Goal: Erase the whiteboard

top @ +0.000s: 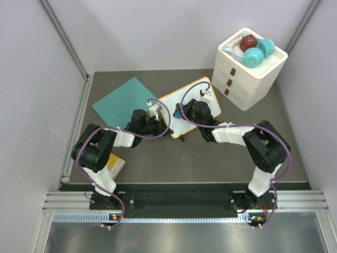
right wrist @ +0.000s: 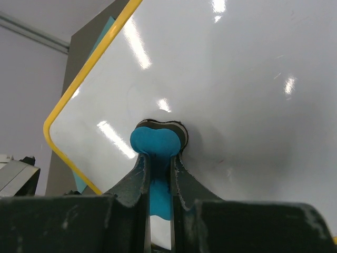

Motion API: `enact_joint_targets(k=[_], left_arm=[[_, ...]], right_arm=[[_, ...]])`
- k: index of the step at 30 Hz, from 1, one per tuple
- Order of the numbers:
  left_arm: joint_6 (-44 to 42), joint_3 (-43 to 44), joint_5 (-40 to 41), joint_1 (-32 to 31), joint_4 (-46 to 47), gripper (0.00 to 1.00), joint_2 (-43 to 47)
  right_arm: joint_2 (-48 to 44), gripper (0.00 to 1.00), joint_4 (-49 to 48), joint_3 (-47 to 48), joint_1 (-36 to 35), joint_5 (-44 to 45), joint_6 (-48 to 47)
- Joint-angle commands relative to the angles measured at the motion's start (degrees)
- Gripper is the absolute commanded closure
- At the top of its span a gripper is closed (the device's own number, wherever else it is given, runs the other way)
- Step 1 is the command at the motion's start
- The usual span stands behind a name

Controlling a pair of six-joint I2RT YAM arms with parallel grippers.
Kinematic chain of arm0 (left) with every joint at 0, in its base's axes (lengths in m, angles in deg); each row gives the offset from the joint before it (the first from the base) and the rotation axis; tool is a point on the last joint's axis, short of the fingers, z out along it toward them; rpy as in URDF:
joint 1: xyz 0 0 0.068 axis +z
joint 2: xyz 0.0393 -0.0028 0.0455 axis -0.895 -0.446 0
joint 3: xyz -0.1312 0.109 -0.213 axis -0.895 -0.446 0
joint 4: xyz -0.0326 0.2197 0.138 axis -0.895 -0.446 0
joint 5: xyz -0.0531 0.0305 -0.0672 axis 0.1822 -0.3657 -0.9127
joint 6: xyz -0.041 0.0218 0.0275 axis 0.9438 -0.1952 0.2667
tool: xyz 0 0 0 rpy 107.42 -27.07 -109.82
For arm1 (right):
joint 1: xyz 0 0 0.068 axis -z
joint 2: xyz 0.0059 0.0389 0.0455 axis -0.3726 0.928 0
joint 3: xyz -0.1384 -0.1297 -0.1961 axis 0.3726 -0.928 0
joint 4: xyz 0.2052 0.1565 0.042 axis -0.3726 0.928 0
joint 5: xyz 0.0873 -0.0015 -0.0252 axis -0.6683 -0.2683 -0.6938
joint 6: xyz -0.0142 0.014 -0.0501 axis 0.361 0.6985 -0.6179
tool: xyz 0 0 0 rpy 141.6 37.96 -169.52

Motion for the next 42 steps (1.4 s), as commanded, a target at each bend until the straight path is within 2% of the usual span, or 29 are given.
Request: enact_joint_targets(k=[1,10,17,21,24,26,29,33,42], left_arm=[[-8.4,-0.9,8.3,-0.2,-8.6,1.00,-2.9],[-8.4,-0.9,8.6,-0.2,-8.6,1.00,-2.9],[-8.7,0.0,8.7,-0.2,-9.4,1.00,-3.1],[-8.8,-0.1,8.7,-0.2,-9.4,1.00,-3.1],[-8.8,0.0,8.8,-0.2,-9.4,1.00,-3.2],[-8.8,-0.1,8.9,-0.3,-9.4,1.00,-3.0],[-8.8,0.1,9.3,-0.5,-9.7,1.00,-2.5],[-9.0,0.2,9.8,-0.7,-10.8,1.00,-1.9],[-8.5,-0.5,10.8,-1.5,-11.6,1.00,-1.0]], right_arm=[[0.2,1.00,4.9,-2.0,2.2,0.8,0.6],[-5.2,1.00,8.5,-7.4,16.7,0.9,0.8],[-9.9,1.00,9.5,-10.0,22.7,0.6,-2.3],[-16.1,1.00,9.6,-11.5,23.0,-0.4,-6.0],[-22.5,1.00,14.6,-12.4,23.0,0.2,-6.2],[-25.0,1.00,20.1,-14.1,23.1,2.1,-4.4],[-29.5,1.00,23.1,-17.3,23.8,1.9,0.8],[-31.1,1.00,27.6,-18.7,23.7,-1.3,2.3],[-32.2,1.00,28.0,-24.7,23.7,-5.3,4.0]])
